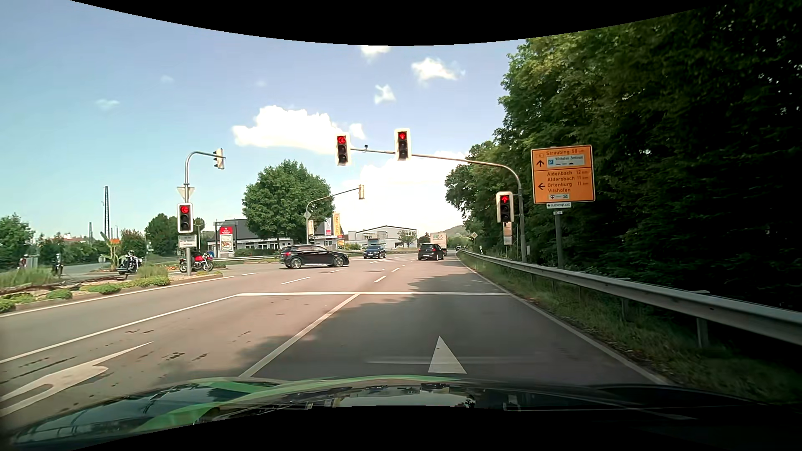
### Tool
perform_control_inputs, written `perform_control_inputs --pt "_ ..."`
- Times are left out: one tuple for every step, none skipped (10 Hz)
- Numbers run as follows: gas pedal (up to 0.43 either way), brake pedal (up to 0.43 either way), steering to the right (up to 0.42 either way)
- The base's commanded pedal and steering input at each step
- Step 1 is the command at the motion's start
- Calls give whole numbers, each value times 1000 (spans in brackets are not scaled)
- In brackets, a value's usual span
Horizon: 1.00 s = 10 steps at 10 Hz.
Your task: Follow the waypoints while adhering to traffic rules and regulations
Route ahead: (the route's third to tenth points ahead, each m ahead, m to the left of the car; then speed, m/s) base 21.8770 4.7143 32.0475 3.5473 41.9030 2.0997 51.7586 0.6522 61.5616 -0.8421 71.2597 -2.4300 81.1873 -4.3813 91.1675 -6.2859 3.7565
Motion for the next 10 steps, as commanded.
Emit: perform_control_inputs --pt "0 140 1" --pt "0 140 2" --pt "0 140 3" --pt "0 146 4" --pt "0 146 4" --pt "0 146 4" --pt "0 146 4" --pt "0 152 4" --pt "0 152 3" --pt "0 152 3"
